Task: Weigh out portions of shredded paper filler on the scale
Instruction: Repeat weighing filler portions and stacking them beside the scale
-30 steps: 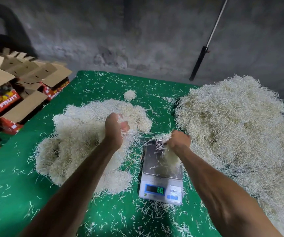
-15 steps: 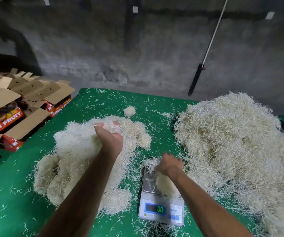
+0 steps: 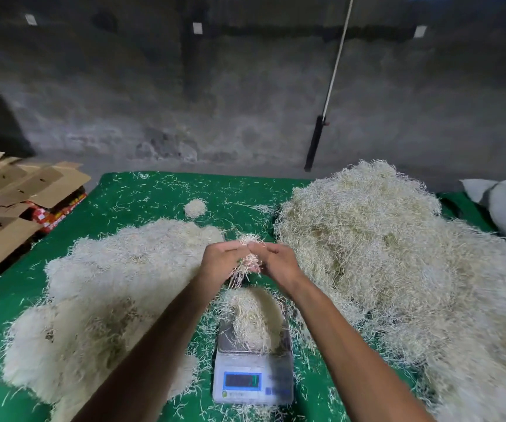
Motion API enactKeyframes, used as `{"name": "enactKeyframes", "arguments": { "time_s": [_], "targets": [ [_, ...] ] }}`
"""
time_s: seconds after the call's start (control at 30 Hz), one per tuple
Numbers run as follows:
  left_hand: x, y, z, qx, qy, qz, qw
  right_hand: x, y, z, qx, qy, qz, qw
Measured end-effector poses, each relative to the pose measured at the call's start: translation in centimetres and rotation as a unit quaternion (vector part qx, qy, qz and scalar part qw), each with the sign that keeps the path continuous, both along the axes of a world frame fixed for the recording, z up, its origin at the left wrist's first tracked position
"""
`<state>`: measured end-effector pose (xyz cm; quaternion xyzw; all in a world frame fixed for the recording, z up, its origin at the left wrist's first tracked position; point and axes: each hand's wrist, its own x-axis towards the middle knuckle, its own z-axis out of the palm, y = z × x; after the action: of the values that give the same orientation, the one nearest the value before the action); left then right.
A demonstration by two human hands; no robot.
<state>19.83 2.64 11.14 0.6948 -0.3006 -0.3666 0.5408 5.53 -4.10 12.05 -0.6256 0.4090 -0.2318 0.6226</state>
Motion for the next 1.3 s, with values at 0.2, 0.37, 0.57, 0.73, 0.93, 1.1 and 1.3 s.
{"name": "enactKeyframes", "arguments": {
  "time_s": [0.2,0.37,0.57,0.73,0.93,1.1,1.3],
  "targets": [
    [-3.5,-3.0,-3.0,-0.015,0.135,-0.052,0.989,-5.9,-3.9,-1.3,0.035,0.084,-0.010,0.996],
    [-4.5,-4.4,-4.0,0.006,0.131,0.004,0.991,-10.0,-8.2,-0.3,-0.117,0.097,-0.206,0.967],
    [-4.9,-4.4,-5.1,-0.014,0.121,0.063,0.991,-11.7,-8.4,-2.0,-0.231,0.204,-0.125,0.943],
    [-4.8,-2.5,-5.7,-0.011,0.152,0.083,0.985,-11.1,-5.3,-5.0,-0.175,0.225,-0.071,0.956],
    [-3.9,2.3,-6.1,0.005,0.169,0.086,0.982,-9.7,-0.9,-7.2,-0.106,0.200,-0.049,0.973],
    [-3.3,6.8,-6.3,0.014,0.182,0.096,0.979,-8.6,2.6,-7.7,-0.087,0.183,-0.041,0.978],
    [-2.6,10.2,-7.1,0.033,0.198,0.115,0.973,-7.9,5.2,-8.9,-0.075,0.179,-0.043,0.980]
  ]
}}
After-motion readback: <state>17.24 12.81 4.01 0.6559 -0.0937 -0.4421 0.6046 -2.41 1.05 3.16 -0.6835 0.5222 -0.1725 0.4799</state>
